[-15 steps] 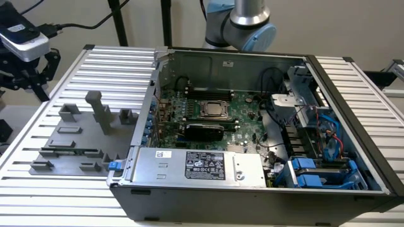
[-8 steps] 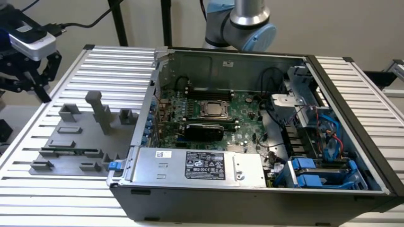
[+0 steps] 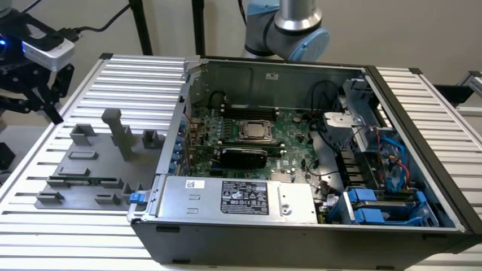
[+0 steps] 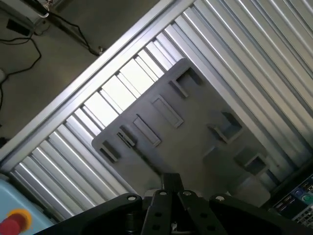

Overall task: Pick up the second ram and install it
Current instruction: 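Pick up the second ram and move it above second insertion slot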

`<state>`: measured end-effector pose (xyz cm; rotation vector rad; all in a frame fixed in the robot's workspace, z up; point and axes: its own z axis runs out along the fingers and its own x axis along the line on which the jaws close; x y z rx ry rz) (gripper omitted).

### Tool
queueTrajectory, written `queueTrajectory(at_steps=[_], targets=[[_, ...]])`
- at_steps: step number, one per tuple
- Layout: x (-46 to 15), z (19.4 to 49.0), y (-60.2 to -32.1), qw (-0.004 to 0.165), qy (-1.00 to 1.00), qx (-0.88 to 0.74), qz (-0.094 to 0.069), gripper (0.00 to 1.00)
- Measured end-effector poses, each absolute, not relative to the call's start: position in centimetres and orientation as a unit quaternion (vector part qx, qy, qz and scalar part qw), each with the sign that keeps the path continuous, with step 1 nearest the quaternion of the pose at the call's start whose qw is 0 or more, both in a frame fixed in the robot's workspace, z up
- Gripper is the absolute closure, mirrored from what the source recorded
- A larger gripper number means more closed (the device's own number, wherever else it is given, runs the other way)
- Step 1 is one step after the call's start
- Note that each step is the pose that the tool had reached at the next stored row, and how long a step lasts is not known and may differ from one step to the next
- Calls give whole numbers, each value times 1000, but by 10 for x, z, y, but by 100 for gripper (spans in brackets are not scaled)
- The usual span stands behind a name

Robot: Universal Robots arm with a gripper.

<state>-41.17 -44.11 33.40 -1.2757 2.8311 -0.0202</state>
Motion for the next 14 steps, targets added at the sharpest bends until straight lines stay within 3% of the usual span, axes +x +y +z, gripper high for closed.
queueTrajectory(at_steps=[14], targets=[[-412, 325, -441, 19, 852, -523, -4, 89]])
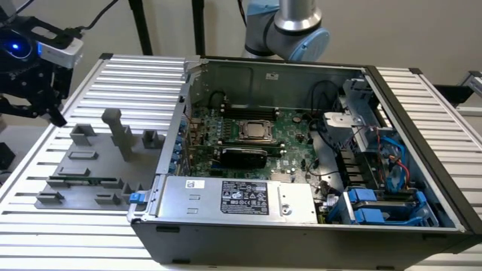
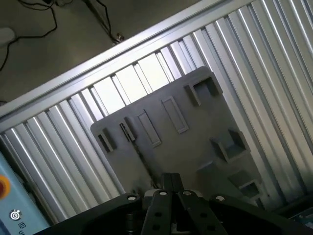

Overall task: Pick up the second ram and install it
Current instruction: 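Pick up the second ram and move it above second insertion slot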

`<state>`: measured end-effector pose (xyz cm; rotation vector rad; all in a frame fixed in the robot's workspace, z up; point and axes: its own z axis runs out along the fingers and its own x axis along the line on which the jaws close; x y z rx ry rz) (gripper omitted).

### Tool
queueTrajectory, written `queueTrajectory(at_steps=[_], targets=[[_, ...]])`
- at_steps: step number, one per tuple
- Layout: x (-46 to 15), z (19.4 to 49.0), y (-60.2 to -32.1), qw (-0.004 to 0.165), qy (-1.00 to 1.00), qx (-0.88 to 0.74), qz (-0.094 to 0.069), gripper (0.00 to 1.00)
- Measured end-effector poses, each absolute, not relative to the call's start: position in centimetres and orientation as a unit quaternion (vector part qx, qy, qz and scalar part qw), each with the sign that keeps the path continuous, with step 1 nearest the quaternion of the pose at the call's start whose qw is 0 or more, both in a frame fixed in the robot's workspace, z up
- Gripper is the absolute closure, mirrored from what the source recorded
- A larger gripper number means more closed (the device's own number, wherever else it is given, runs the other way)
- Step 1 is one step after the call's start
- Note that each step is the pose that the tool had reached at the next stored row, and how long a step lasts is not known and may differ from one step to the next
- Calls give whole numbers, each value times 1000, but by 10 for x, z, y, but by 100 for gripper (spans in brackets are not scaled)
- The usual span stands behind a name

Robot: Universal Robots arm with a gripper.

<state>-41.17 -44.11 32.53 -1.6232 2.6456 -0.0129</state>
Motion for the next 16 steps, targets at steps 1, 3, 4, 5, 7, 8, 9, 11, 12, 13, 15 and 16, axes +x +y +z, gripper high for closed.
queueTrajectory(at_steps=[1, 3, 4, 5, 7, 8, 9, 11, 12, 13, 15, 16], targets=[[-412, 325, -441, 19, 847, -531, -4, 89], [-412, 323, -441, 19, 838, -546, -4, 89], [-412, 323, -441, 19, 833, -553, -3, 89], [-412, 322, -441, 19, 828, -561, -3, 89], [-412, 321, -441, 19, 817, -576, -3, 89], [-412, 320, -441, 19, 812, -583, -3, 89], [-412, 319, -441, 19, 806, -591, -2, 89], [-412, 318, -441, 19, 796, -606, -2, 89], [-412, 317, -441, 19, 790, -613, -2, 89], [-412, 317, -441, 18, 785, -620, -1, 89], [-412, 316, -441, 18, 774, -633, -1, 89], [-412, 315, -441, 17, 770, -638, 0, 89]])
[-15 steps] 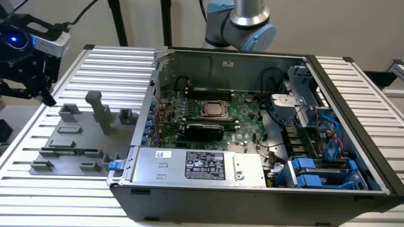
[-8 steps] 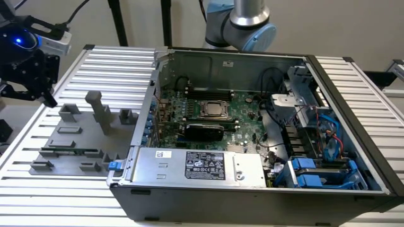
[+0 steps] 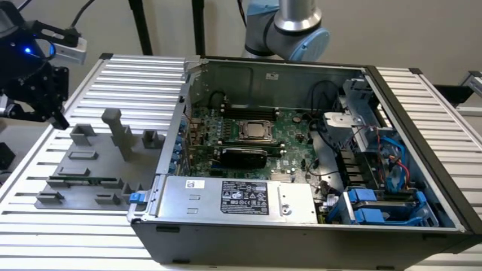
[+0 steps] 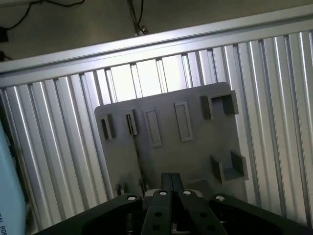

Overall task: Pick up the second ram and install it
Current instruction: 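Pick up the second ram and move it above second insertion slot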

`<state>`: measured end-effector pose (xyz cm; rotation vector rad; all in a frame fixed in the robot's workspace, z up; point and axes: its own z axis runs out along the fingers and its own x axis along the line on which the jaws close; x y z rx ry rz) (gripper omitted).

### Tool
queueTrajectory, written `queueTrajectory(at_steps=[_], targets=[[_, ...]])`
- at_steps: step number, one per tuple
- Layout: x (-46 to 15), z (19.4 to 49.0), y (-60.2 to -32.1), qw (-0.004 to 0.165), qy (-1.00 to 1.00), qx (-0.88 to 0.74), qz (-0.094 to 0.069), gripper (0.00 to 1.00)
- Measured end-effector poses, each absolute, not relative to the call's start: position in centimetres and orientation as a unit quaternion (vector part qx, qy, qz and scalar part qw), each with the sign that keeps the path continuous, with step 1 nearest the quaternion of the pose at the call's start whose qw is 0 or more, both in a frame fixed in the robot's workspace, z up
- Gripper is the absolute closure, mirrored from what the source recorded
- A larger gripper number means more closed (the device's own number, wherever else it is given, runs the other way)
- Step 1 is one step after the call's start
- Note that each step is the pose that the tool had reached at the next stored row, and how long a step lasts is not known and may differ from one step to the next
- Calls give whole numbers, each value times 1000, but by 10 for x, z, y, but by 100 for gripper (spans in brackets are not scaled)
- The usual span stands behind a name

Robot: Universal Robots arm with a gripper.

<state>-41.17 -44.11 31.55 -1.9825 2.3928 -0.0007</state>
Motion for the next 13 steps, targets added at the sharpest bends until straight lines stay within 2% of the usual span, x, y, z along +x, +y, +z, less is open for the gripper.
queueTrajectory(at_steps=[13], targets=[[-412, 309, -453, 13, 748, -664, 4, 89]])
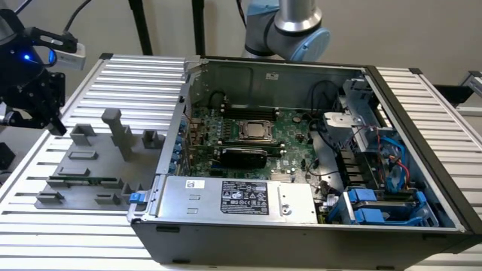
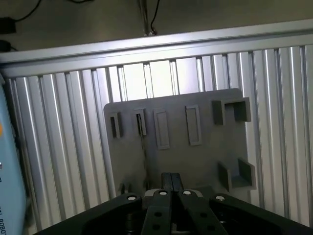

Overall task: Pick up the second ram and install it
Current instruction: 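Pick up the second ram and move it above second insertion slot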

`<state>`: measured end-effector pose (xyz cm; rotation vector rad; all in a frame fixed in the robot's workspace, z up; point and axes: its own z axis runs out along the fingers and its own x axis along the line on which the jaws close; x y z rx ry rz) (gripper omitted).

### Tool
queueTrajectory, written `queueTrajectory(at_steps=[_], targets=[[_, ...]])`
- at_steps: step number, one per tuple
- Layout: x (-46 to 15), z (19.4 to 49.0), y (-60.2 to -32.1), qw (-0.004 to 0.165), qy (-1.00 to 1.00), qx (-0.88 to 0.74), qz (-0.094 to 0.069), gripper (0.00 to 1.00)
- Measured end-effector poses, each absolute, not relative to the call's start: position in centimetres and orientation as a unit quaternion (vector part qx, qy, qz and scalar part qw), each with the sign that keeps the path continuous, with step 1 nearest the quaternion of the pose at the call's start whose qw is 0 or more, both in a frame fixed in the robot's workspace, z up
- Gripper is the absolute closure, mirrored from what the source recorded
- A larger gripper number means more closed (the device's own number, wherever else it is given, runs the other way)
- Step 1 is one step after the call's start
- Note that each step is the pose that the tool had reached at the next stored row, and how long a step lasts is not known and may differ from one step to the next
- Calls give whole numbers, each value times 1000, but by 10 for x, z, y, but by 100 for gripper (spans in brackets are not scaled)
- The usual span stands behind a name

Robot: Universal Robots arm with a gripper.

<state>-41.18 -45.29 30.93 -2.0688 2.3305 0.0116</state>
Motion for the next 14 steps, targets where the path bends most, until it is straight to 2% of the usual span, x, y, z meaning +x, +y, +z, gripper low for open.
queueTrajectory(at_steps=[14], targets=[[-412, 304, -458, 13, 731, -682, 4, 89]])
